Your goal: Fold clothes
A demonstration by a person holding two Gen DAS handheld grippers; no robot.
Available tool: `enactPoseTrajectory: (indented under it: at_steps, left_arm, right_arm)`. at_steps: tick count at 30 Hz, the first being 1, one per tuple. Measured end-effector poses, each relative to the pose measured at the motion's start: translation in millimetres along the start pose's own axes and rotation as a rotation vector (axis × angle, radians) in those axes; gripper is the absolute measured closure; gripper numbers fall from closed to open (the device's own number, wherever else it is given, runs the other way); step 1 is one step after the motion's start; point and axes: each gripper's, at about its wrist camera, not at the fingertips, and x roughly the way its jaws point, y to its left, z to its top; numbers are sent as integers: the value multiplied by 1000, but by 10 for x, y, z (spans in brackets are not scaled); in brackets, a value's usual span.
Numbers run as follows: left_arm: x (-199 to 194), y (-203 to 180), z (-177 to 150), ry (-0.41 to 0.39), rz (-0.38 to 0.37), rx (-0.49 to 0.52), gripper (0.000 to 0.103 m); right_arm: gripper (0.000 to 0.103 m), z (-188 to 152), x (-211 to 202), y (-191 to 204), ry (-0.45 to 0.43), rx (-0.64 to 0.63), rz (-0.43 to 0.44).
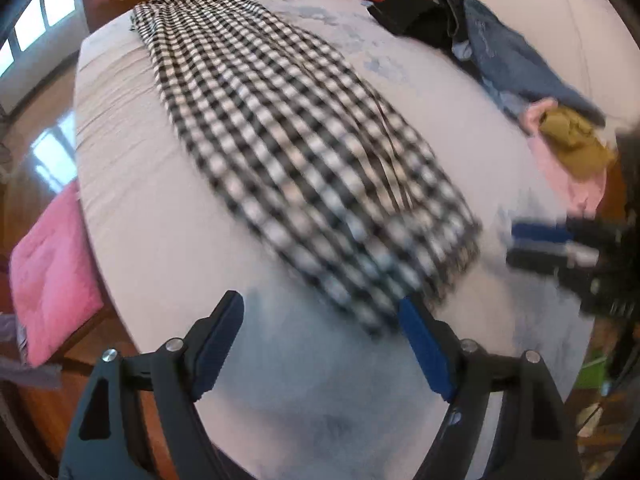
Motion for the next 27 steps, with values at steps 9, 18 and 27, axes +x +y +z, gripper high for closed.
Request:
enactPoseTrajectory:
  at_steps: [9, 18, 27]
  left_arm:
    - [287, -257, -52, -121, 147, 27, 6]
    - [273, -310, 116, -180, 107, 65, 83]
    - [-364, -7, 808, -313, 120, 66, 86]
  right_arm:
    - [52, 55, 232, 238, 26, -320, 17]
    - [85, 213, 388, 165, -49, -321, 87]
    - [89, 808, -29, 231, -181, -243, 197]
